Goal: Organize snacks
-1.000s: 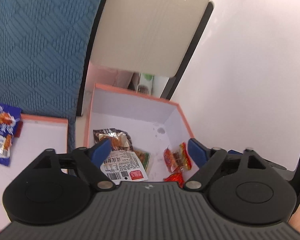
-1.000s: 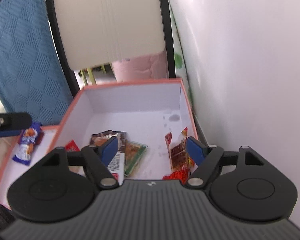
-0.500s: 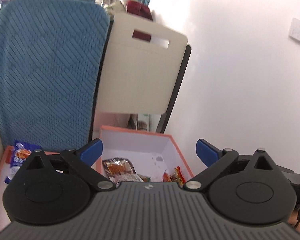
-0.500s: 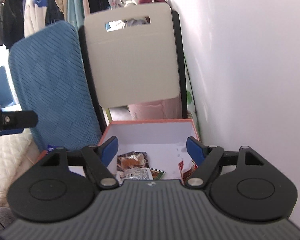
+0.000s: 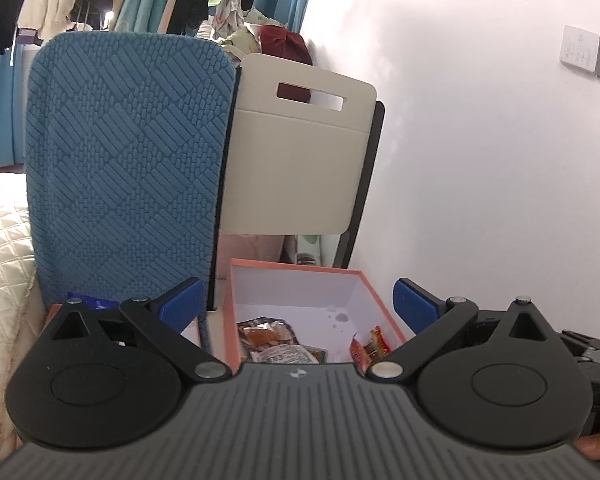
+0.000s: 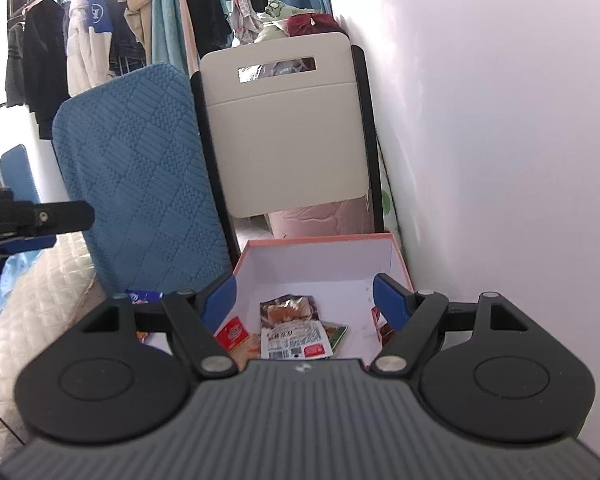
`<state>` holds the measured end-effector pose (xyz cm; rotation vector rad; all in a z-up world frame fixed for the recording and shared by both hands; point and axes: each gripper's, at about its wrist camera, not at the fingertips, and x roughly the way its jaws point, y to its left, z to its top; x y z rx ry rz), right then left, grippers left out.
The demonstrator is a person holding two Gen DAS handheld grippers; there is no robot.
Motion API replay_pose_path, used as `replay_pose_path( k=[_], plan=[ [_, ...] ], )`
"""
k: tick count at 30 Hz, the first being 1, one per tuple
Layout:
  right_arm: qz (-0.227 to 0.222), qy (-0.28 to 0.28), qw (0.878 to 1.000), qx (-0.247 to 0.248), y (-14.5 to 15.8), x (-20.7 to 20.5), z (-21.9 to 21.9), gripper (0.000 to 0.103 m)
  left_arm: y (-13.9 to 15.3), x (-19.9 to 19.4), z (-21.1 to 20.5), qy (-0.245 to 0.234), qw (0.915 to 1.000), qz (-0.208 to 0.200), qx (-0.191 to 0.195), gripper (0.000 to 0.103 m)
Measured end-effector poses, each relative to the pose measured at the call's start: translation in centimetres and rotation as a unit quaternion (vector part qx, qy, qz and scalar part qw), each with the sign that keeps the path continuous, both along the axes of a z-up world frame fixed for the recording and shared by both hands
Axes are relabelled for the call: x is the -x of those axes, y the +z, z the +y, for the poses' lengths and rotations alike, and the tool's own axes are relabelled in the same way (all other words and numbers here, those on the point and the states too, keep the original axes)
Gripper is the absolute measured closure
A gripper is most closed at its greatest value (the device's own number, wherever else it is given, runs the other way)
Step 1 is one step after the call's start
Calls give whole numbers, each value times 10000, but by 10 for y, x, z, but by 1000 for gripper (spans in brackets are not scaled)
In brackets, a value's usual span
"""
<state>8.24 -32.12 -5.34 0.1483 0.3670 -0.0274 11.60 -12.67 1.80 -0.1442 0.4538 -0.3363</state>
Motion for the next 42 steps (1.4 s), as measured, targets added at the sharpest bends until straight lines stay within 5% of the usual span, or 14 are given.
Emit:
replay_pose_path(
  k=[21, 42],
  plan=[
    [252, -54, 9996, 116, -26, 40, 19, 26, -20, 51, 9, 251, 9994, 16, -240, 1],
    [470, -67, 9989, 32, -41, 48, 13, 26, -38, 55, 9, 344, 9984, 267, -351, 1]
  ],
)
